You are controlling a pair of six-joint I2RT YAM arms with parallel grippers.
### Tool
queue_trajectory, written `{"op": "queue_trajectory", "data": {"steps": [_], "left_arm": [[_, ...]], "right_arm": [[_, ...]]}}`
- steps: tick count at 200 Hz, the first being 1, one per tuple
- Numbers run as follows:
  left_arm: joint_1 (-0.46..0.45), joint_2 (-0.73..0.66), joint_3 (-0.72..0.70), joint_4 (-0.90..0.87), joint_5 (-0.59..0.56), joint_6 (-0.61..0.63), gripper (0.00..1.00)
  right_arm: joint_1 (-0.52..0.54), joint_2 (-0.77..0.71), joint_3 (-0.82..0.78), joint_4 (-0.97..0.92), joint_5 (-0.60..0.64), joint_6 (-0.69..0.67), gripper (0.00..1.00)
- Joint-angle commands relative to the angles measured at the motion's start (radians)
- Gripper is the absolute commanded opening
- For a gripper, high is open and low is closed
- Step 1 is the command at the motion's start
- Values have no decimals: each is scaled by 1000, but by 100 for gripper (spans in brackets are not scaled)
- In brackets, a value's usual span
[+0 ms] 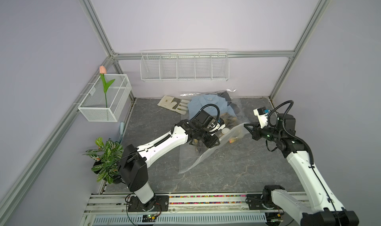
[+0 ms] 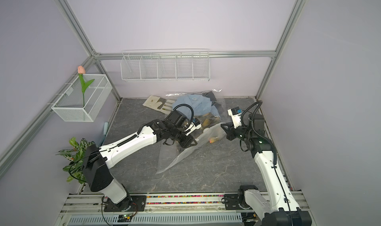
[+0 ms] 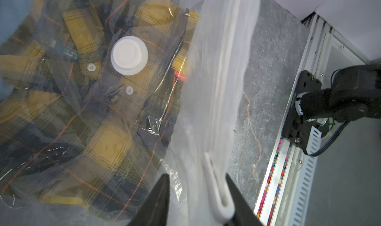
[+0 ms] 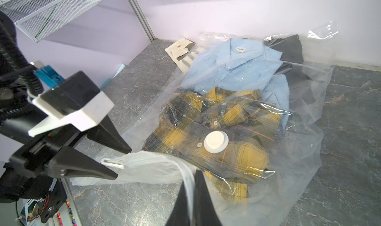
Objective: Place the folded shirt into the vacuum bag
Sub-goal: Close the vacuum bag at the center of the board.
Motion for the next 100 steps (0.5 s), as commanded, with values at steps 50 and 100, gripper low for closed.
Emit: {"op": "queue_trajectory", "data": {"steps": [50,100], "left_arm": [[-34,-142,-323,680,-69,-292,53],[-48,-136,-360,759,-166,-290,42]], "right_arm": [[-8,-1,-13,104,-32,44,6],[-9,2,-8,98,-32,44,7]]}}
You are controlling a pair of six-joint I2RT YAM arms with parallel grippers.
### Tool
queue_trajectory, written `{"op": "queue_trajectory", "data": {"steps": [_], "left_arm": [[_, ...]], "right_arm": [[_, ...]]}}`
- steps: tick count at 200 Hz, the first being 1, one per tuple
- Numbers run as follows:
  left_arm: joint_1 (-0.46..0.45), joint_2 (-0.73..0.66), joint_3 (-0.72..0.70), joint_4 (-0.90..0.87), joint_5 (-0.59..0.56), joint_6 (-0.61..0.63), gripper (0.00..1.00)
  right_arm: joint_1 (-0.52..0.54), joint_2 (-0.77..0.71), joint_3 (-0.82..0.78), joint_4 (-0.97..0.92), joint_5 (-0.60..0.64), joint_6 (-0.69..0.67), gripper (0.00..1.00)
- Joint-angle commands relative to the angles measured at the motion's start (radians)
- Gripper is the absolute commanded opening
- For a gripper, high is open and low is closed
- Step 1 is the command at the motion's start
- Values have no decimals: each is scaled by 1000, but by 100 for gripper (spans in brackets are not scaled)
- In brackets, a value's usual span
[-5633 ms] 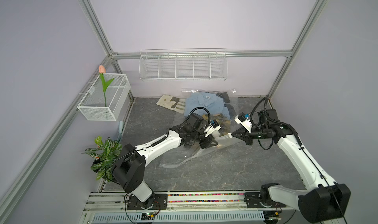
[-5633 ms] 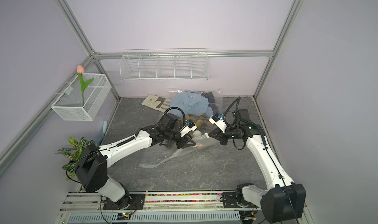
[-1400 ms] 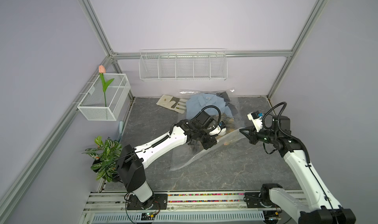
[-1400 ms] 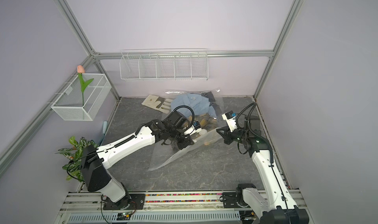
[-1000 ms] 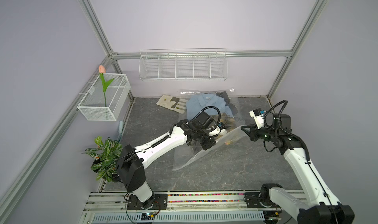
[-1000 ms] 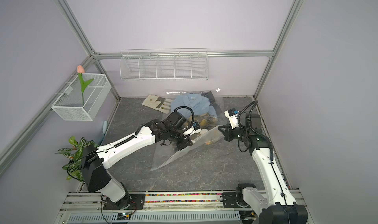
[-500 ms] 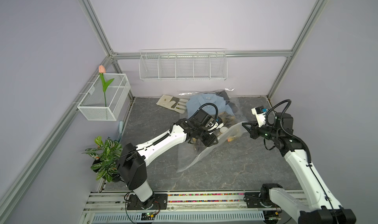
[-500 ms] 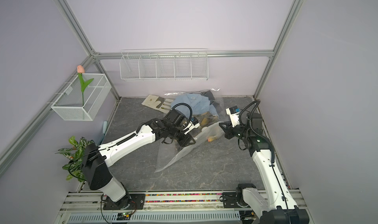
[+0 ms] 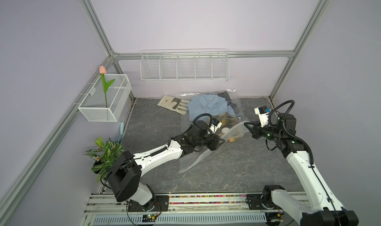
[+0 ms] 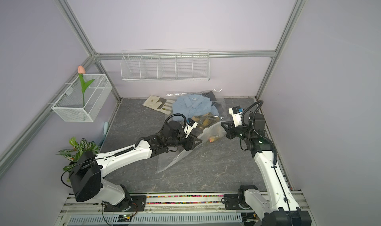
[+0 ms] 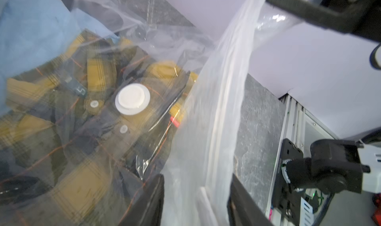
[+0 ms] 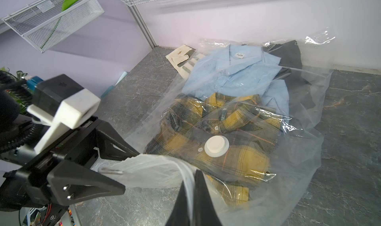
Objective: Place the folded shirt into the vacuum bag
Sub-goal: Close the vacuum bag at the center of the board.
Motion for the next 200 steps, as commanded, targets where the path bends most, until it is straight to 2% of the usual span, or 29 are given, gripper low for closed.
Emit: {"op": "queue_trajectory", "data": {"steps": [1,31,62,142,187,200], "left_arm": [[3,-29,-23,108,-76,-21,42],[6,-75,-61,107,-107,-9,38],[4,-71,-59,49,-77,-4,42],[4,-23,-49,27,-35,-1,43],[6,-37,-35,32,-49,9,34],[5,-34,-28,32,-47,10,27]], "right_arm": [[-4,0,-4,59,-23,6,7],[-12,3,-2,55,-22,2,7],[-12,12,6,61,-26,7,6],[-13,9,9,54,-29,7,7],[-13,11,7,59,-31,9,6],[-14,10,6,56,-28,7,7]]}}
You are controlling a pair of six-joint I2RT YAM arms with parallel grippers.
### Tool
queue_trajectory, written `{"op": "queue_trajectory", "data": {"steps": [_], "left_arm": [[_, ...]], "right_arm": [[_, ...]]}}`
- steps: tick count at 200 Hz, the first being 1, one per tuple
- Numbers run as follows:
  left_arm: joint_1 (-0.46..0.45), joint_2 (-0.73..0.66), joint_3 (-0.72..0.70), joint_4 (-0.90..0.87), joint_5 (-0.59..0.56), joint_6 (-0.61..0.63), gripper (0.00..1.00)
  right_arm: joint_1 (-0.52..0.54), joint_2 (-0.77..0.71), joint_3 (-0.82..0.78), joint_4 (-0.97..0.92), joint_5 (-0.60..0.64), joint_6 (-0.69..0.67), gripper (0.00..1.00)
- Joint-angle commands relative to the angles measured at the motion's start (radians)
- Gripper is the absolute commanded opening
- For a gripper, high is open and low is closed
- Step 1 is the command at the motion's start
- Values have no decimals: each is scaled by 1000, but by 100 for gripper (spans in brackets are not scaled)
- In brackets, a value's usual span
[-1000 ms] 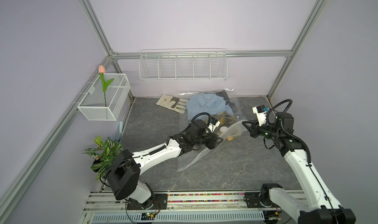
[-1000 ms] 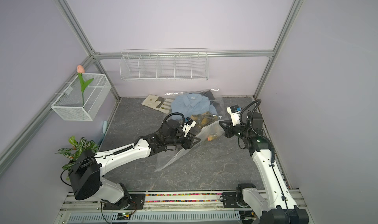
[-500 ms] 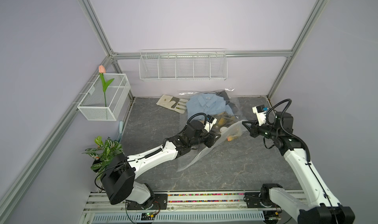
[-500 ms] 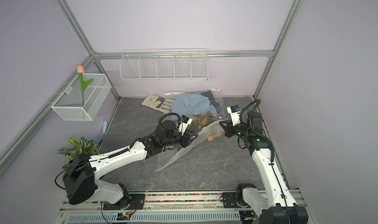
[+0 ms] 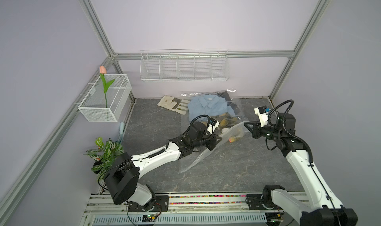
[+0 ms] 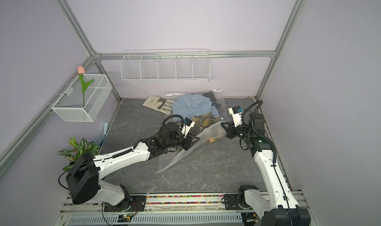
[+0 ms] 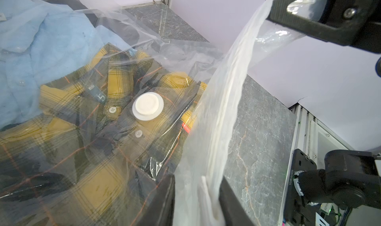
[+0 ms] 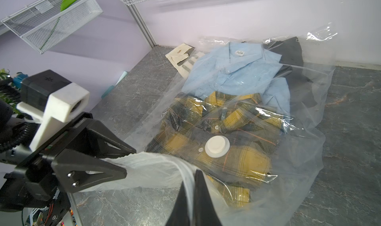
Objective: Place the folded shirt into the vacuum bag
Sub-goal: Close the vacuum bag at the center of the board.
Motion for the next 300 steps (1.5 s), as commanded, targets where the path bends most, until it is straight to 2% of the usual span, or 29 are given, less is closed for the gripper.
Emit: {"op": "queue_trajectory", "data": {"steps": [1,25,67,88,136,172,233,300], "left_arm": [[3,0,24,-2,-1,9,27],[3,2,14,2,1,4,14],[15,-34,0,-64,-13,0,8],[17,-39,20,-181,-11,13,7],[23,28,134,-570,20,150,6],[38,64,192,-723,20,196,4],[38,69,224,-831,-2,217,3],[38,20,144,-870,-79,185,0]], "right_arm": [[-7,-7,6,53,-19,4,7],[-13,-13,6,57,-2,9,7],[-41,-35,-18,104,58,54,7],[-64,-61,-58,142,97,80,7],[-116,-98,-95,187,139,120,7],[-128,-108,-109,199,153,130,7],[-172,-119,-108,196,194,133,7],[-216,-109,-92,218,294,184,7]]}}
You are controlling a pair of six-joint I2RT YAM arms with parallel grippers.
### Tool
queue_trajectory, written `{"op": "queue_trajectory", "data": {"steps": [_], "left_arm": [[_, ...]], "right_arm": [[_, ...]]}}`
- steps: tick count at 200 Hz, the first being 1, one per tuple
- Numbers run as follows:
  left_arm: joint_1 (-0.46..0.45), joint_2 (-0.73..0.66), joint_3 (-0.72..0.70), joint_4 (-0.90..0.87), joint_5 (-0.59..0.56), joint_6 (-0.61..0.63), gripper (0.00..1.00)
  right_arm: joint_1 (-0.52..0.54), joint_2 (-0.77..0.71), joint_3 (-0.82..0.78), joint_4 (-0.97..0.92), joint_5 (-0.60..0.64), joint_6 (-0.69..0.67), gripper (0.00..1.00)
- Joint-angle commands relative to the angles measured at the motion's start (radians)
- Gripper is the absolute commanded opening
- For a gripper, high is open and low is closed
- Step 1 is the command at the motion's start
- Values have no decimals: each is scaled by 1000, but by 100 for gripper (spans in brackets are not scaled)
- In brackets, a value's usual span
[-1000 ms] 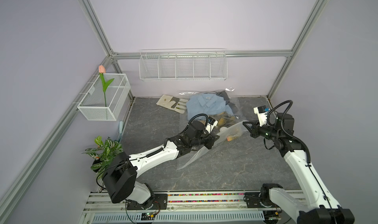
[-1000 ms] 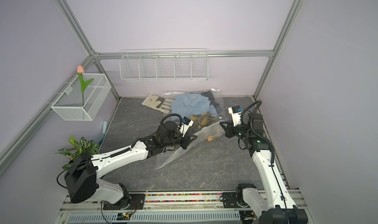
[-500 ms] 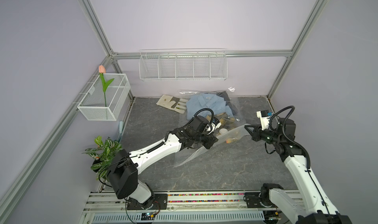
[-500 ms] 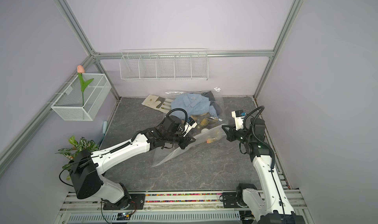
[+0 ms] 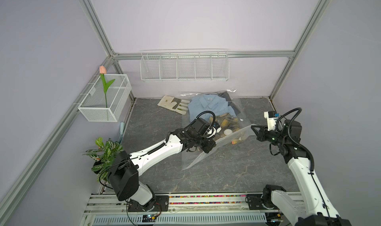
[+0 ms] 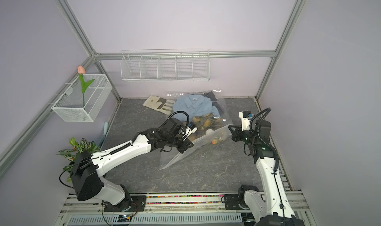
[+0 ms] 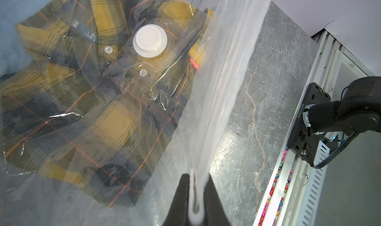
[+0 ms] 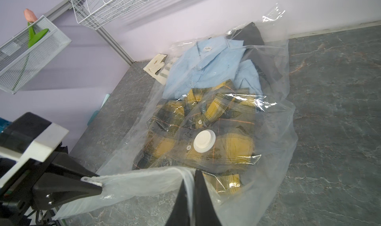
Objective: Place the folded shirt into the vacuum bag
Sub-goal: Close the vacuum bag at the center of the board.
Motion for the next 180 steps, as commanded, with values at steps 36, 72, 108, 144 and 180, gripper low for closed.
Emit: {"op": "queue_trajectory", "data": {"steps": [36,72,108,144,180], "left_arm": [[35,-61,-135,-277,-127,-24,0],[55,-94,-167,-289,-152,-23,0],[103,-142,-174,-296,-149,-16,0],[108,-141,-146,-297,-149,27,0],[110,-166,-56,-223,-137,110,0]], "right_arm": [[-95,-20,52,144,286,16,7],[-110,-11,75,145,302,27,7],[-130,-16,87,113,335,4,7],[-126,-6,120,131,216,13,7],[18,-33,203,-123,163,-215,41]]}}
